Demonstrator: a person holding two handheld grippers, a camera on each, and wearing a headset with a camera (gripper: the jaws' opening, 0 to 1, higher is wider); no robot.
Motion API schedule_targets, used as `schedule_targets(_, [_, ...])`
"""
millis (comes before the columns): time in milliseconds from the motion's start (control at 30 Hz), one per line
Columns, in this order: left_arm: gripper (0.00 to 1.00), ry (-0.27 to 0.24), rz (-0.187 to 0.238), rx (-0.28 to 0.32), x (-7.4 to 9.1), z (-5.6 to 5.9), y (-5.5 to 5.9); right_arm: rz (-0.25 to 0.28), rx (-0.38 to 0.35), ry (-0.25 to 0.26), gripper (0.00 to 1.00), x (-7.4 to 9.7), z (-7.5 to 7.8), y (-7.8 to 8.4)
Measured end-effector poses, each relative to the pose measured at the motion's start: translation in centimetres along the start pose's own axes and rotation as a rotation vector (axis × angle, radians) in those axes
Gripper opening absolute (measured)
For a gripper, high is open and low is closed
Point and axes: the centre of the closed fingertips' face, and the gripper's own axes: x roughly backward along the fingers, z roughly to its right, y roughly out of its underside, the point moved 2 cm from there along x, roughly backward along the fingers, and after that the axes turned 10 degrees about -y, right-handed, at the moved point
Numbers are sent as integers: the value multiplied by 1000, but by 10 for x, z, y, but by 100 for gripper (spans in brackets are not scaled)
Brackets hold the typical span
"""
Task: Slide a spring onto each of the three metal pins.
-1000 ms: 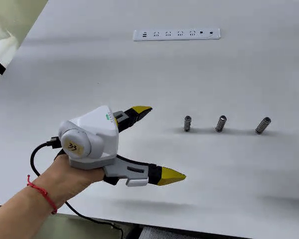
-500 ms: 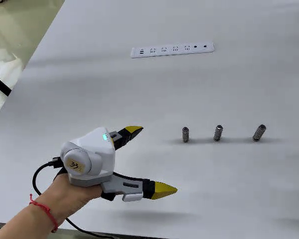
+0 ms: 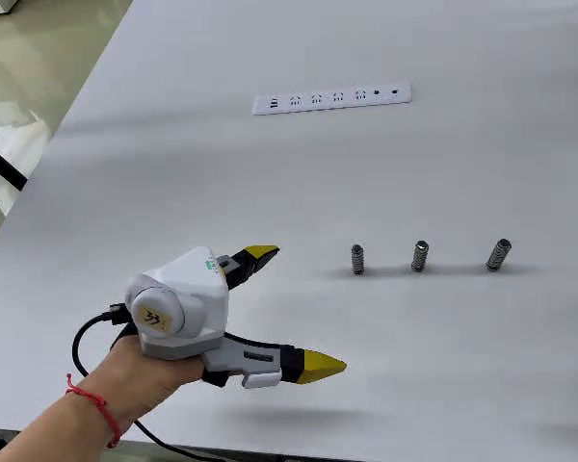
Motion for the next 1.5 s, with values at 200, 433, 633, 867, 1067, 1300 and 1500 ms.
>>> schedule_targets(200, [99, -2, -2, 1, 1, 0, 1, -1, 2, -2, 99, -1, -2, -4])
schedule_targets(433, [99, 4, -8, -6, 0, 1, 1, 3, 0, -6, 98, -2, -3, -6])
schedule_targets(633, [99, 10, -6, -2, -1, 2, 1, 1, -2, -8, 98, -2, -4, -5])
schedule_targets(867, [99, 12, -7, -1, -1, 3, 3, -1, -3, -10, 97, -2, -4, -5])
schedule_targets(1067, [99, 12, -6, 0, -1, 3, 3, -1, -3, -11, 97, -3, -5, -6])
schedule_targets(1300, [99, 13, -6, -1, -1, 4, 3, 0, -1, -10, 97, -3, -5, -6])
schedule_targets(1500, [99, 13, -6, -2, 0, 3, 3, -1, -2, -7, 96, -3, -5, -5])
